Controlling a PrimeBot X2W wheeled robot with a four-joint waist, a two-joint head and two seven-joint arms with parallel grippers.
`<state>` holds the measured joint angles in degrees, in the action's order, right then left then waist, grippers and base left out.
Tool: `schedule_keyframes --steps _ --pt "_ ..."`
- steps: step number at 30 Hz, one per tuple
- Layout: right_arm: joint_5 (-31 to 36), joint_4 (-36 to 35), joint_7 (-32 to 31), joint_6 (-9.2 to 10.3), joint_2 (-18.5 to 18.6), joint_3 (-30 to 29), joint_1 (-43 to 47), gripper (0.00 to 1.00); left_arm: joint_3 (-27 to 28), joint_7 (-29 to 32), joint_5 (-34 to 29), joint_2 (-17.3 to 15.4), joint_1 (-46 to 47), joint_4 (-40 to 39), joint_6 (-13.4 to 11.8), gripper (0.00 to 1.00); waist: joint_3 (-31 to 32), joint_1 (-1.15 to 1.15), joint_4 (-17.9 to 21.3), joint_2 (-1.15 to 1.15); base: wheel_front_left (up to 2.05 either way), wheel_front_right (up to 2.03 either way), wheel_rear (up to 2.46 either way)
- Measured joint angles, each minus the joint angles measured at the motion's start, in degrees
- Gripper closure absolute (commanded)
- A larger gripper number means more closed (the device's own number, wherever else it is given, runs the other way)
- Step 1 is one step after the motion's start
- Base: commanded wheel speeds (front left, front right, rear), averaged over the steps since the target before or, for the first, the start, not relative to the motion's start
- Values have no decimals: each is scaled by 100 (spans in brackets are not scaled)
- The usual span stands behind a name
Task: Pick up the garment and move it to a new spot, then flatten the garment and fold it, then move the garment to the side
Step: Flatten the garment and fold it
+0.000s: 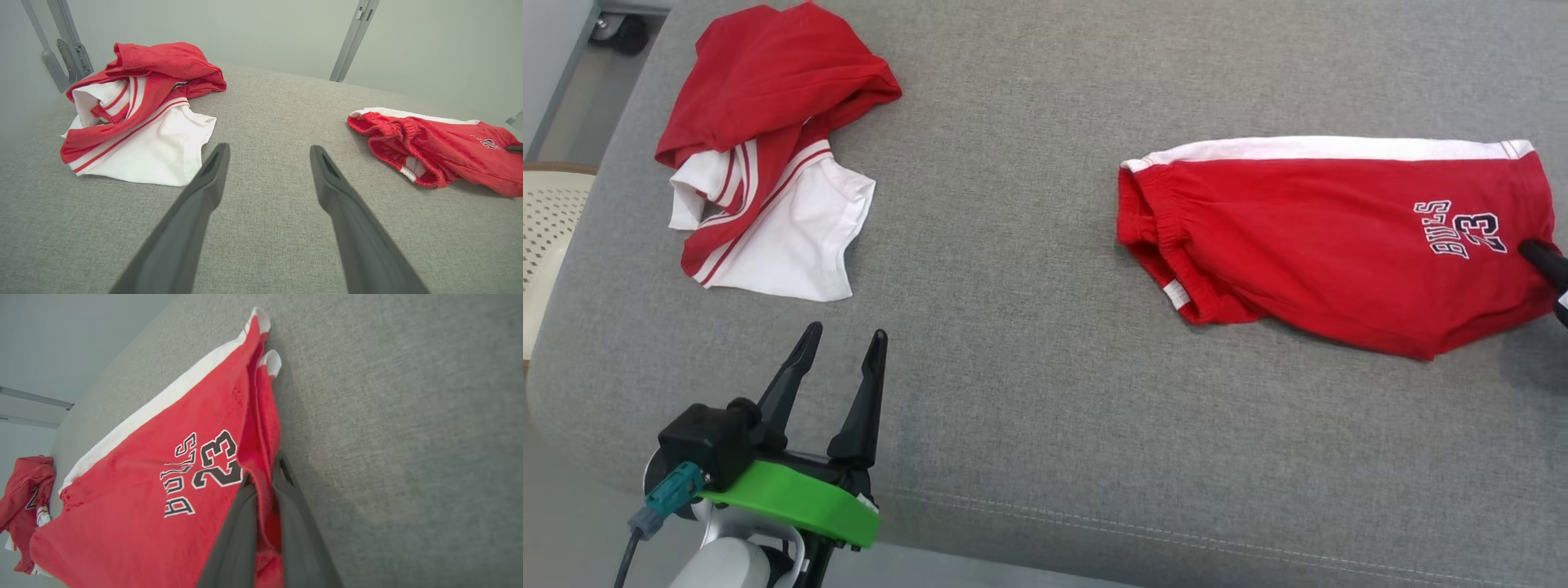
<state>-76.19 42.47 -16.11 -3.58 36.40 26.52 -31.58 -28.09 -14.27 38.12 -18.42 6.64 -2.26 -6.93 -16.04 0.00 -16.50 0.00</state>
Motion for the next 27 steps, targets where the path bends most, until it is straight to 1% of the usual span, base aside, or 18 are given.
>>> schedule_keyframes --steps 4,10,12,13,15,19,21,22,24,27 --pt "-112 66 130 -45 157 -170 247 100 1 0 -7 -45 -43 -1 -10 0 45 0 183 0 0 0 0" --pt "-172 129 341 -63 684 -468 439 100 -13 0 -7 -45 -57 1 -14 0 130 0 443 0 0 0 0" --pt "-175 57 409 -74 824 -535 469 100 -12 0 -7 -43 -73 -7 -14 0 170 0 512 0 0 0 0" --pt "-174 -41 427 -109 869 -541 467 100 -12 0 -7 -44 -86 -9 -14 0 185 0 546 0 0 0 0" --pt "-135 -309 478 -153 881 -522 437 100 -26 1 -7 -38 -96 -4 -14 0 210 0 611 0 0 0 0" --pt "86 -975 505 -247 826 -286 241 100 -147 10 -7 0 -102 -8 -12 0 242 0 707 0 0 0 0" --pt "269 -1281 504 -248 775 -118 114 100 -199 12 -7 54 -102 -13 -4 0 248 0 710 0 0 0 0" --pt "269 -1281 504 -248 775 -118 114 100 -199 12 -7 54 -102 -13 -4 0 248 0 710 0 0 0 0" --pt "415 -1556 486 -248 695 45 -19 100 -263 59 -7 85 -98 -19 35 0 235 0 688 0 0 0 0" --pt "657 -1895 312 -263 530 369 -188 100 -358 71 -8 121 -72 -22 69 0 199 0 625 0 0 0 0"
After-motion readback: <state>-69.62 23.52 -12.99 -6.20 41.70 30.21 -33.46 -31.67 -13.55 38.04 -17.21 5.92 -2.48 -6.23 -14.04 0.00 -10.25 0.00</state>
